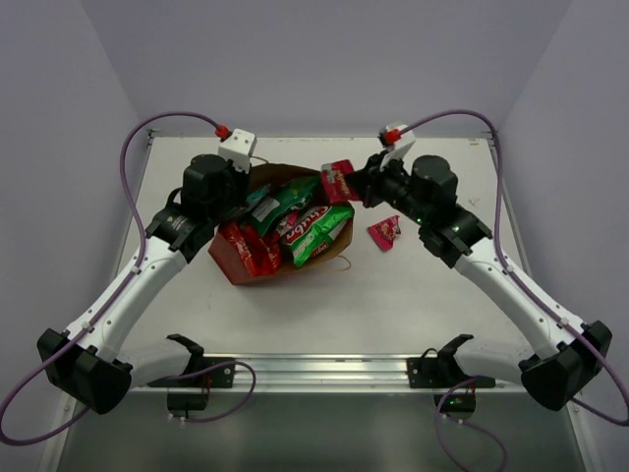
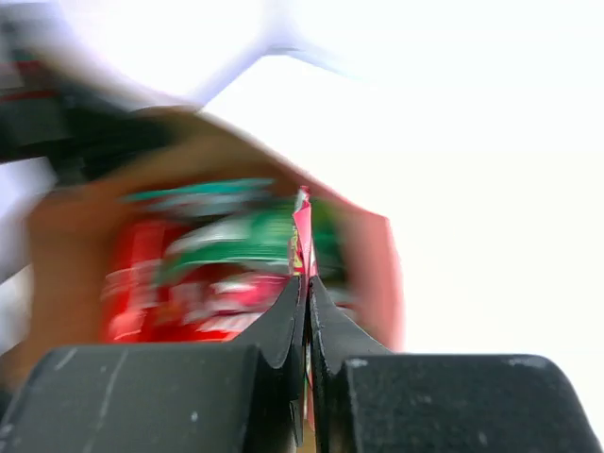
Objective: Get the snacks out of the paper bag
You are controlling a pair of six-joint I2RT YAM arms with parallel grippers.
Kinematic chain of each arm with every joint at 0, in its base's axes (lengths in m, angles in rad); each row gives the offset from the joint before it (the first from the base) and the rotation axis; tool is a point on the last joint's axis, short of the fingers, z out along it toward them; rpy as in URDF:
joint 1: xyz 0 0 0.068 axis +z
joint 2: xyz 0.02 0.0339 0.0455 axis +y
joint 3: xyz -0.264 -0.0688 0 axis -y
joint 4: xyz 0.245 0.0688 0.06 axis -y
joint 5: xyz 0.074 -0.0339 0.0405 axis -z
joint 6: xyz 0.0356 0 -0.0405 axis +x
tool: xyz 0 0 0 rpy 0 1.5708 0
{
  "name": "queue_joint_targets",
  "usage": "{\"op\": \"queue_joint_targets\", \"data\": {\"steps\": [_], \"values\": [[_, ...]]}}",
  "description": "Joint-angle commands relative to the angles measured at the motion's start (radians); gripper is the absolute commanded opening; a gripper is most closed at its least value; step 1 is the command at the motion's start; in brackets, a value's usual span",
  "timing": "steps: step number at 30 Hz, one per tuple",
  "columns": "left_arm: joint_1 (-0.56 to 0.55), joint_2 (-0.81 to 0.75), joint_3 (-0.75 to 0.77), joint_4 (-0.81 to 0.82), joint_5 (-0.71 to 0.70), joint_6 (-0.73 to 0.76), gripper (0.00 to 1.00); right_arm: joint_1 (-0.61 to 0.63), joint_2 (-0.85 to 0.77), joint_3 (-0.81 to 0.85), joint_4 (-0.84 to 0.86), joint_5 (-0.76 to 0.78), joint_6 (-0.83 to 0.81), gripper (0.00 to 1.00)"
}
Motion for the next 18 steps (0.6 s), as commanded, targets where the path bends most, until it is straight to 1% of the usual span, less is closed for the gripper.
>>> {"op": "queue_joint_targets", "data": {"steps": [1,2,4,5,6,7,8,9,10,12,13,14,17,18], "values": [[-0.002,-0.026,0.026,0.059,-0.026,-0.011,0.00,-0.160,-0.017,-0.084,-0.009,0.034,0.063,0.00],[-0.002,-0.025,0.026,0.059,-0.026,-0.011,0.00,-0.240,-0.015,-0.113,0.006,0.029,0.075,0.00],[-0.002,-0.023,0.026,0.059,-0.025,-0.011,0.00,-0.313,0.029,-0.130,0.016,0.023,0.111,0.00],[-0.002,-0.022,0.024,0.059,-0.020,-0.010,0.00,-0.377,0.052,-0.132,0.023,0.023,0.121,0.00],[-0.002,-0.022,0.024,0.059,-0.020,-0.010,0.00,-0.405,0.083,-0.127,0.025,0.004,0.135,0.00],[-0.002,-0.022,0.024,0.059,-0.020,-0.010,0.00,-0.436,0.151,-0.120,0.025,-0.010,0.164,0.00],[-0.002,-0.022,0.023,0.059,-0.022,-0.007,0.00,-0.488,0.193,-0.098,0.039,-0.033,0.181,0.00],[-0.002,-0.022,0.023,0.059,-0.023,-0.007,0.00,-0.511,0.239,-0.081,0.043,-0.096,0.195,0.00],[-0.002,-0.020,0.021,0.059,-0.023,-0.005,0.00,-0.531,0.335,-0.058,0.046,-0.127,0.226,0.00],[-0.002,-0.020,0.020,0.059,-0.019,-0.005,0.00,-0.571,0.437,0.021,0.060,-0.187,0.249,0.00],[-0.002,-0.022,0.018,0.060,-0.019,-0.005,0.00,-0.579,0.537,0.055,0.060,-0.232,0.266,0.00],[-0.002,-0.022,0.017,0.059,-0.019,-0.005,0.00,-0.588,0.584,0.118,0.060,-0.259,0.272,0.00],[-0.002,-0.023,0.015,0.060,-0.008,-0.002,0.00,-0.597,0.724,0.218,0.045,-0.325,0.296,0.00],[-0.002,-0.025,0.015,0.060,-0.006,-0.004,0.00,-0.599,0.742,0.233,0.037,-0.329,0.298,0.01]]}}
